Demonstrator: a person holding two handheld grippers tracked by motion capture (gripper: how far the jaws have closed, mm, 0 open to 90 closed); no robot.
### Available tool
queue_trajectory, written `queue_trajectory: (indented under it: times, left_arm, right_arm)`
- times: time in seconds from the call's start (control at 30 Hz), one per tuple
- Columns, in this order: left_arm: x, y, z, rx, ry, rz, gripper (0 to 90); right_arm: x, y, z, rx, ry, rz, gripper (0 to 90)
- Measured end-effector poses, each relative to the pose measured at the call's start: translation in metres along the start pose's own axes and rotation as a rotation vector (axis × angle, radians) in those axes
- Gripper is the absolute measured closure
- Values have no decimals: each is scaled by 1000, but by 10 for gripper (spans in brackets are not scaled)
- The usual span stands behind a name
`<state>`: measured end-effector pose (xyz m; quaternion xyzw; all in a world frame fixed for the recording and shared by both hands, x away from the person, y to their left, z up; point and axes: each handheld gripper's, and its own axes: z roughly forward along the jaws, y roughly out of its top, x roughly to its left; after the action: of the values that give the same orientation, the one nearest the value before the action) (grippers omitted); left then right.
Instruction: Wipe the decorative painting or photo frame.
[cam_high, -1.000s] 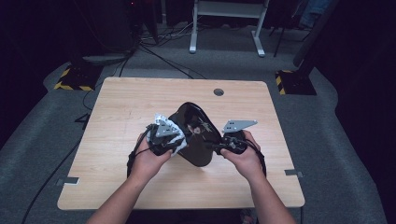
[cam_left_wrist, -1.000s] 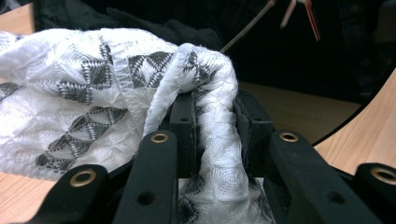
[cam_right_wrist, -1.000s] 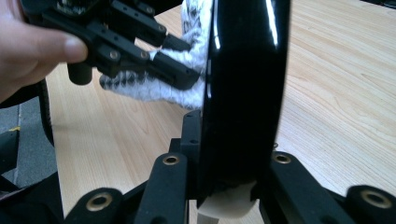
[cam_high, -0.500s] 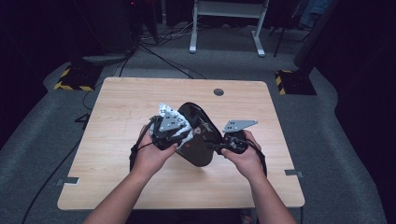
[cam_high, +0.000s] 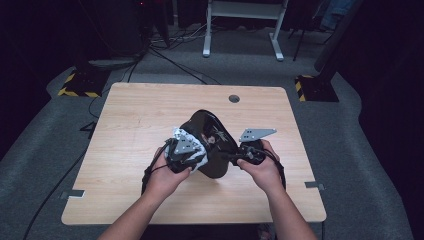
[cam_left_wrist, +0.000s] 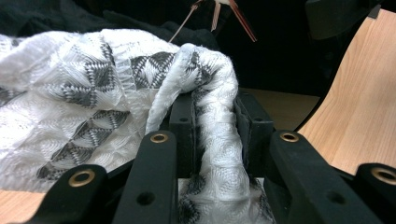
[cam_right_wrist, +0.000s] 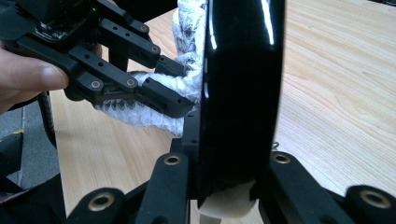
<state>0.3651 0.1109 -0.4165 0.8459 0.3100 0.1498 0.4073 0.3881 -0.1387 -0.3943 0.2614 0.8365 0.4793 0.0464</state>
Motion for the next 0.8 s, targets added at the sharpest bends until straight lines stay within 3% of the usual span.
queue_trajectory:
  times: [0.17, 0.3, 0.47, 0.8]
  left_arm:
    - [-2, 19, -14, -55, 16, 43, 721]
    - [-4, 25, -17, -67, 26, 57, 719]
    - [-5, 16, -11, -64, 12, 49, 719]
    - [-8, -12, 12, 25, -18, 34, 722]
  right_arm:
    - [0, 0, 0, -2, 1, 1, 786]
    - [0, 0, 0, -2, 2, 1, 787]
    - [-1, 0, 0, -3, 3, 4, 787]
    - [-1, -1, 0, -4, 2, 9, 788]
